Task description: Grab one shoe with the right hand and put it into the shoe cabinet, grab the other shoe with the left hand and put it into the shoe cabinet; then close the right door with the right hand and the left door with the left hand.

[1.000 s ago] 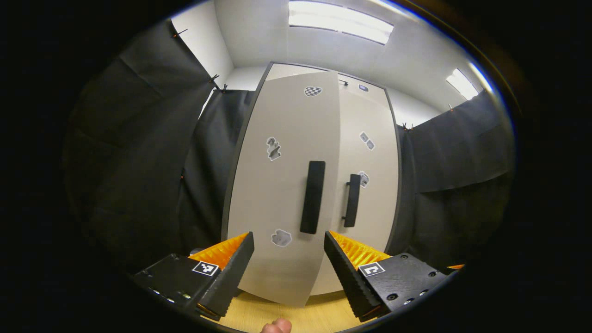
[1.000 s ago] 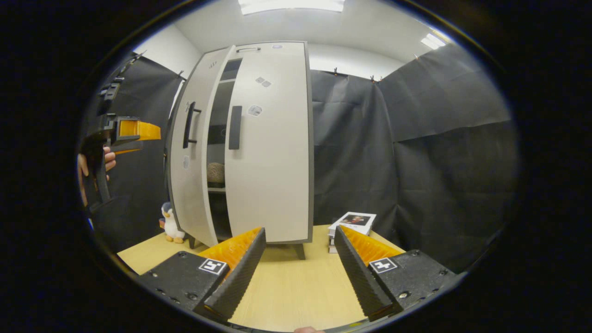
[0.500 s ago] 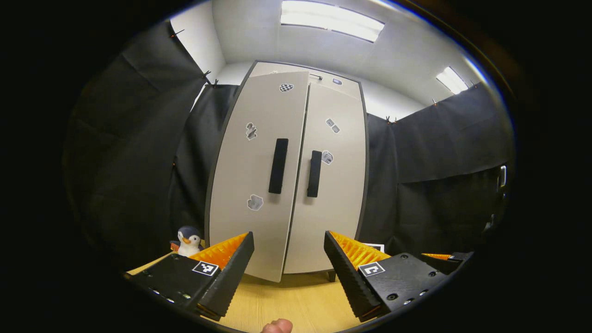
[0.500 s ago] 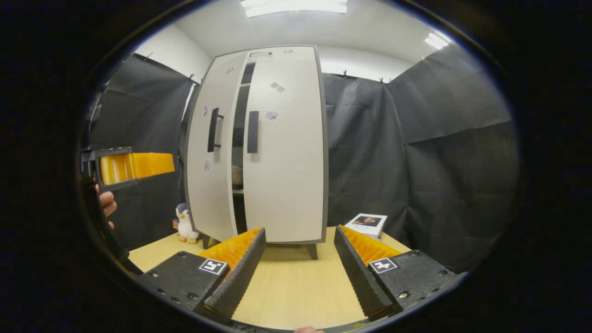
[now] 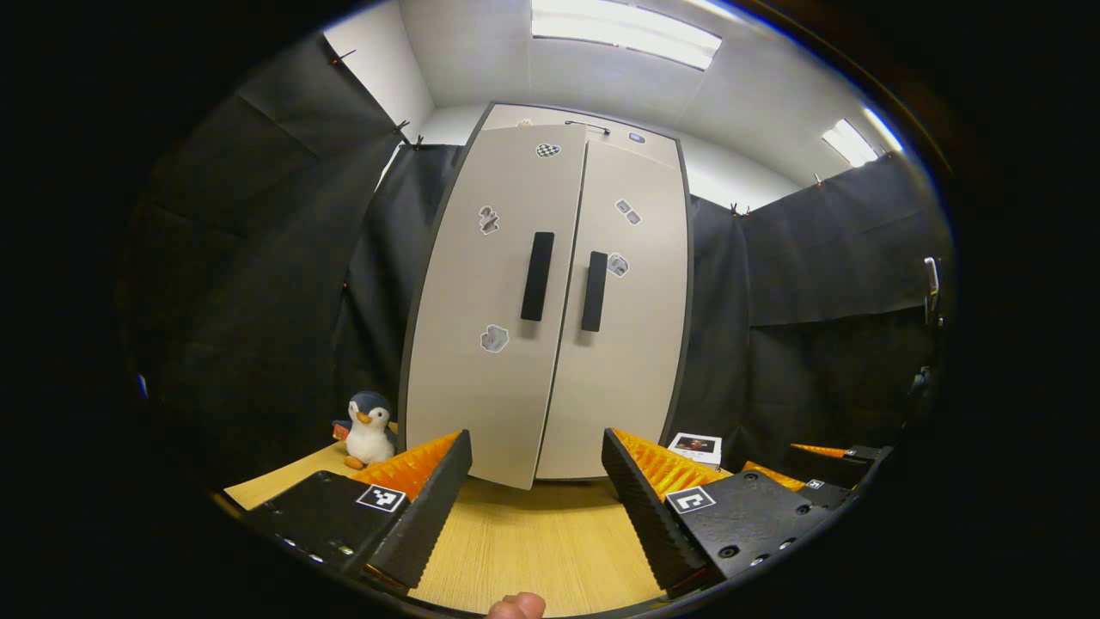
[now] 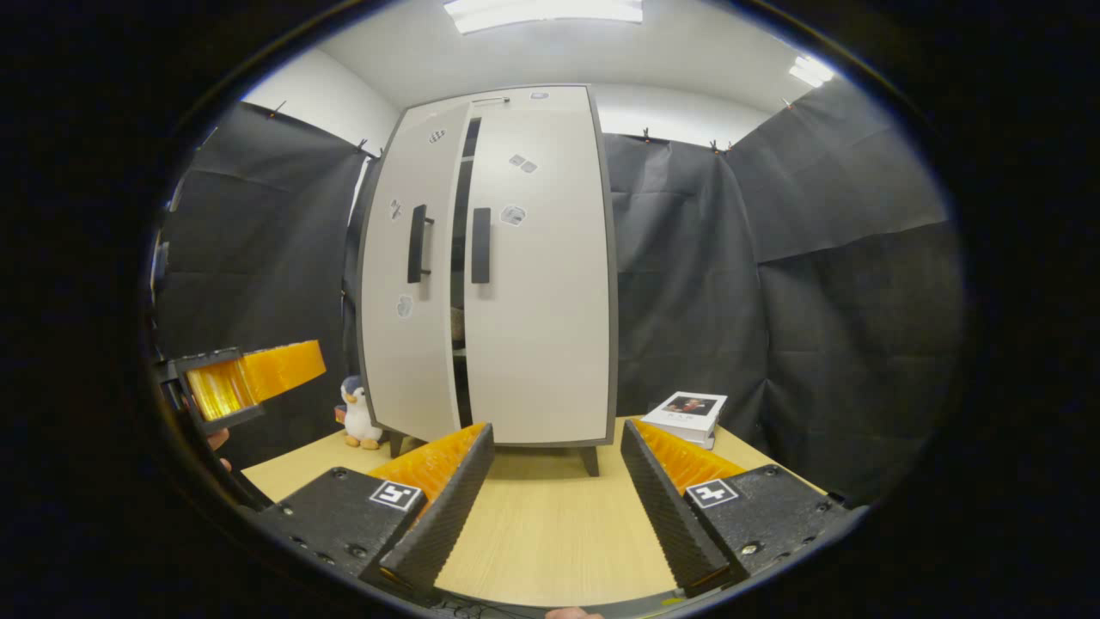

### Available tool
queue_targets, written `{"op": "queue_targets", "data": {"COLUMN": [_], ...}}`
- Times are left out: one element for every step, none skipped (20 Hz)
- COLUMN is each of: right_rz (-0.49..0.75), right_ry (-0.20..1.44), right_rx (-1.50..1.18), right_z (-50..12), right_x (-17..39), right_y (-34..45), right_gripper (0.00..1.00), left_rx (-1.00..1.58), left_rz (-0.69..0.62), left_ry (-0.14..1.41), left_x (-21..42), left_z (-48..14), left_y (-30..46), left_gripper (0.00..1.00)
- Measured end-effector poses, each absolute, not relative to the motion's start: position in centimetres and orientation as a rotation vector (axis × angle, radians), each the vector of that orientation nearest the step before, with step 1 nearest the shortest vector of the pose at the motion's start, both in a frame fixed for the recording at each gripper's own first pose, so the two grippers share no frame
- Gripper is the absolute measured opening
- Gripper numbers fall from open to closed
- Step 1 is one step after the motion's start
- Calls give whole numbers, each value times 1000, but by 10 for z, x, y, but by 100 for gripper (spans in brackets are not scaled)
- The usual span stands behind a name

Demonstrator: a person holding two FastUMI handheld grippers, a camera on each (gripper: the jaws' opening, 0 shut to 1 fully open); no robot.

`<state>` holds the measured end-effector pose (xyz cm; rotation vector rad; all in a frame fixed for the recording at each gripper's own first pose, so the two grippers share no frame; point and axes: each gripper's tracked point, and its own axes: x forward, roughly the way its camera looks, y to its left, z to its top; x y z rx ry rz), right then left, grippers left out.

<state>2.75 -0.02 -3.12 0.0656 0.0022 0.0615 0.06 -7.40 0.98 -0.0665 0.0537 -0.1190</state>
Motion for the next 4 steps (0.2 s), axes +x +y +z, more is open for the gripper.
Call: {"op": "queue_targets", "data": {"right_rz": [64, 65, 67, 69], "right_ry": [1, 3, 4, 2], "right_rx": [64, 63, 65, 69], "right_z": [-31, -31, -30, -29], "right_x": [28, 28, 29, 28], "right_y": [0, 0, 0, 1], "right_gripper": [97, 97, 97, 97], "left_rx": [-67, -73, -80, -81], "left_rz": [-114, -113, -114, -114], "left_ry": [54, 53, 51, 50], "left_x": [-1, -2, -3, -3], "left_z": [10, 11, 12, 13], "left_y": [-73, -73, -73, -73], "left_gripper": [94, 94, 94, 94]}}
